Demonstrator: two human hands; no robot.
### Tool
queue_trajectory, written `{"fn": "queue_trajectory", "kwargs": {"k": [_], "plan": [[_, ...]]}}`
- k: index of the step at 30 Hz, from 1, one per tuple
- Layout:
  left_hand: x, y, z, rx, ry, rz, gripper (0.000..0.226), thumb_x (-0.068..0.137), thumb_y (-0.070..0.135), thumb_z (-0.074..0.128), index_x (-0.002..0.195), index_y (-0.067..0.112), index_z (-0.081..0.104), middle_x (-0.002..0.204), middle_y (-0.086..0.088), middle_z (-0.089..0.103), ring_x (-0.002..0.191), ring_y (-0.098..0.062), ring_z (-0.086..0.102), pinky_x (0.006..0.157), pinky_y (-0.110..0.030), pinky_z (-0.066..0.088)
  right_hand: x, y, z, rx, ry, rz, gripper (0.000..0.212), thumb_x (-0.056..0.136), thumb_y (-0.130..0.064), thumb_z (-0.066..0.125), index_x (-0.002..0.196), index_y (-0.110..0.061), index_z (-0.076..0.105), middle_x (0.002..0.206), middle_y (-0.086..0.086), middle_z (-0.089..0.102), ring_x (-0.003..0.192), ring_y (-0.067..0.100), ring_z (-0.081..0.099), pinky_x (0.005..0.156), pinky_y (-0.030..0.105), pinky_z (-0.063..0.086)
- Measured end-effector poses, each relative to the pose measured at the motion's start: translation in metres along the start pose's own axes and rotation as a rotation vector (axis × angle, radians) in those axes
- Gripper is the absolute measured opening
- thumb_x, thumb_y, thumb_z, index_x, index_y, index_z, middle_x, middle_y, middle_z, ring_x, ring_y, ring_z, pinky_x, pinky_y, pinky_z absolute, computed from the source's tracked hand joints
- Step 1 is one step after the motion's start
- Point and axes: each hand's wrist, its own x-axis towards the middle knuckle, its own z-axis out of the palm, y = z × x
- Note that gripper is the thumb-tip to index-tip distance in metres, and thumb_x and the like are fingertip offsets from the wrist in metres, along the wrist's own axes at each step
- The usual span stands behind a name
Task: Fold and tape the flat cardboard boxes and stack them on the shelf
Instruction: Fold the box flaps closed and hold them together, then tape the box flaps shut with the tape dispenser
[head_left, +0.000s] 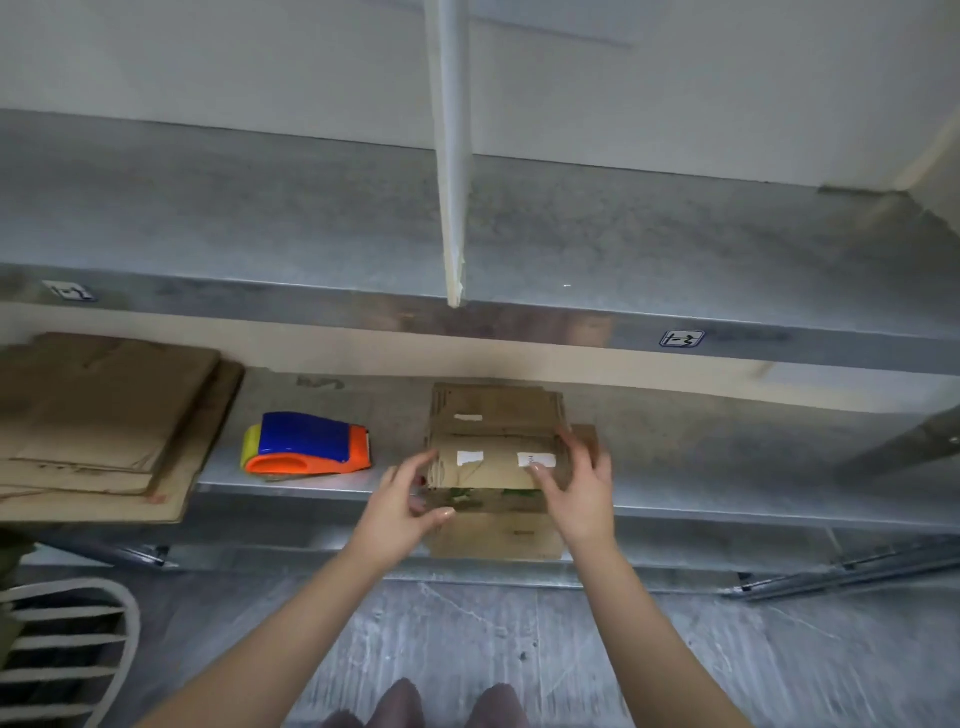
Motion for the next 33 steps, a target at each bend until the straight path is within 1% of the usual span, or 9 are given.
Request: {"fn": "queue_trajectory", "kwargs": {"k": [5,11,14,18,21,24,26,28,33], "plan": [[0.04,0.02,-0.028,0.259,0.008,0.095,0.043,0.088,0.046,0.063,0.126,0.028,0.055,0.129,-0.001,0.05,0.112,-0.015,0.054,0.097,-0.029,0.045,-0.01,0.002,0.004,-0.069,-0.004,0.019,0.064,0.081,-0.057,0.068,0.135,-0.03,0.049,0.149,0.005,0.03,0.135,0.028,0.036,0.099,0.04,0.043],[0.094,0.04,-0.046,0.425,-0.334,0.073,0.093,0.082,0.037,0.074,0.153,0.032,0.015,0.162,0.007,0.003,0.147,-0.02,0.01,0.116,-0.038,0.017,-0.014,0.014,-0.001,0.058,-0.149,0.067,0.071,0.079,-0.053,0.072,0.14,-0.043,0.039,0.156,0.005,0.024,0.142,0.022,0.028,0.105,0.033,0.035],[0.108,0.035,-0.051,0.427,-0.416,0.1,0.097,0.078,0.04,0.078,0.153,0.033,0.017,0.16,0.011,0.006,0.146,-0.018,0.014,0.113,-0.033,0.02,-0.011,0.018,-0.002,0.041,-0.162,0.052,0.073,0.081,-0.049,0.072,0.144,-0.044,0.035,0.154,0.007,0.028,0.141,0.023,0.031,0.107,0.036,0.035],[0.1,0.021,-0.054,0.391,-0.422,0.078,0.106,0.063,0.05,0.085,0.147,0.043,0.02,0.154,0.011,0.013,0.14,-0.021,0.024,0.107,-0.03,0.026,-0.012,0.019,-0.002,0.032,0.02,0.096,0.083,0.079,-0.046,0.076,0.147,-0.029,0.032,0.151,0.007,0.028,0.132,0.026,0.043,0.103,0.04,0.043],[0.076,0.009,-0.044,0.358,-0.311,0.094,0.108,0.055,0.054,0.088,0.143,0.043,0.026,0.147,0.003,0.017,0.136,-0.025,0.03,0.112,-0.032,0.028,-0.017,0.018,0.001,0.082,0.077,0.186,0.082,0.079,-0.047,0.075,0.143,-0.025,0.029,0.142,0.008,0.034,0.118,0.026,0.052,0.09,0.038,0.049],[0.038,0.001,-0.019,0.228,-0.1,0.041,0.113,0.048,0.06,0.087,0.143,0.04,0.029,0.142,-0.001,0.02,0.137,-0.026,0.027,0.115,-0.037,0.025,-0.019,0.012,0.009,0.287,0.022,0.264,0.06,0.089,-0.036,0.067,0.135,-0.027,0.029,0.116,0.007,0.06,0.102,0.026,0.064,0.083,0.046,0.056],[0.013,-0.001,0.002,0.186,0.026,-0.012,0.115,0.049,0.064,0.084,0.145,0.039,0.026,0.141,0.003,0.018,0.137,-0.024,0.02,0.115,-0.045,0.024,-0.021,0.008,0.014,0.391,-0.026,0.226,0.056,0.089,-0.026,0.069,0.131,-0.029,0.033,0.112,0.005,0.063,0.092,0.016,0.067,0.075,0.032,0.057],[-0.004,0.0,0.018,0.156,0.143,-0.035,0.111,0.053,0.063,0.082,0.146,0.037,0.027,0.136,0.006,0.021,0.134,-0.02,0.02,0.112,-0.045,0.027,-0.024,0.007,0.016,0.409,-0.096,0.157,0.054,0.085,-0.02,0.075,0.127,-0.031,0.043,0.121,-0.004,0.061,0.097,0.008,0.064,0.073,0.011,0.049],[-0.02,-0.007,0.019,0.139,0.167,0.025,0.082,0.073,0.043,0.08,0.142,0.035,0.037,0.134,0.007,0.04,0.126,-0.012,0.04,0.107,-0.033,0.037,-0.032,0.021,-0.002,0.639,-0.367,0.132,0.077,0.071,-0.021,0.086,0.133,-0.044,0.046,0.135,-0.012,0.055,0.122,0.004,0.054,0.084,0.018,0.053]]}}
